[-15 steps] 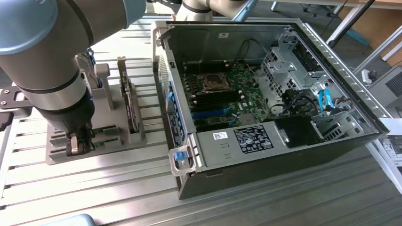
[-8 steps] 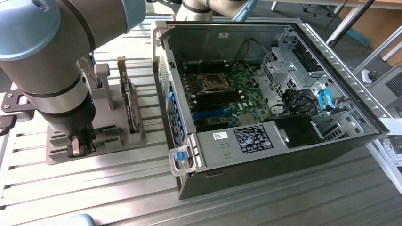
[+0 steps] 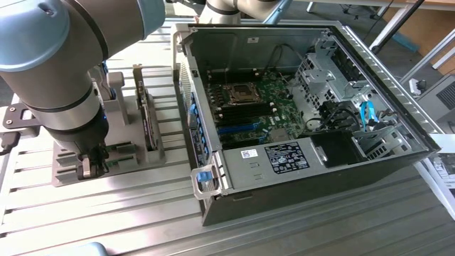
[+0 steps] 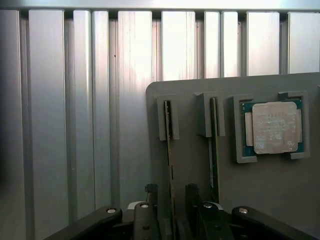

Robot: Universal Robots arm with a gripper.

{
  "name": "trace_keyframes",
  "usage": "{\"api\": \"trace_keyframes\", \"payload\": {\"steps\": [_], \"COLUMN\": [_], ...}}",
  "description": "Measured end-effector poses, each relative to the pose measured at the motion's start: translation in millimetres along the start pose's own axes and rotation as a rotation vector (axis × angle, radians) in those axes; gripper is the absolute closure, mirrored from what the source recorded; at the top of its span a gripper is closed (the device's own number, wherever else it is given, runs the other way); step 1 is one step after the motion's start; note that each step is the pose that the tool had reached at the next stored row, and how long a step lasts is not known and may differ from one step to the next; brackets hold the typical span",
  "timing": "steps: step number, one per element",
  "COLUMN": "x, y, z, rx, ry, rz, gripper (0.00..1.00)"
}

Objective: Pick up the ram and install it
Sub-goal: 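Pick up the ram and move it above insertion slot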

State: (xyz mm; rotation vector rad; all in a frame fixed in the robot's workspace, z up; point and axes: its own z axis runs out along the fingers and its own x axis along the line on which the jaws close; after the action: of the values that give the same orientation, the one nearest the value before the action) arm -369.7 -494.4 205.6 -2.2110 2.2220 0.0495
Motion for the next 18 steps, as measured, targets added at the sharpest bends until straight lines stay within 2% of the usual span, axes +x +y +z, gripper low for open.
{"api": "trace_keyframes", "payload": {"steps": [3, 6, 15, 18], "x": [0.0, 0.0, 0.0, 0.0], "y": [0.0, 0.0, 0.0, -0.1], "z": [0.0, 0.0, 0.0, -0.7], "rx": [0.0, 0.0, 0.0, 0.0002], "ry": [0.0, 0.0, 0.0, 0.002], "rz": [0.0, 0.0, 0.0, 0.0], "gripper": [0.65, 0.84, 0.86, 0.86]}}
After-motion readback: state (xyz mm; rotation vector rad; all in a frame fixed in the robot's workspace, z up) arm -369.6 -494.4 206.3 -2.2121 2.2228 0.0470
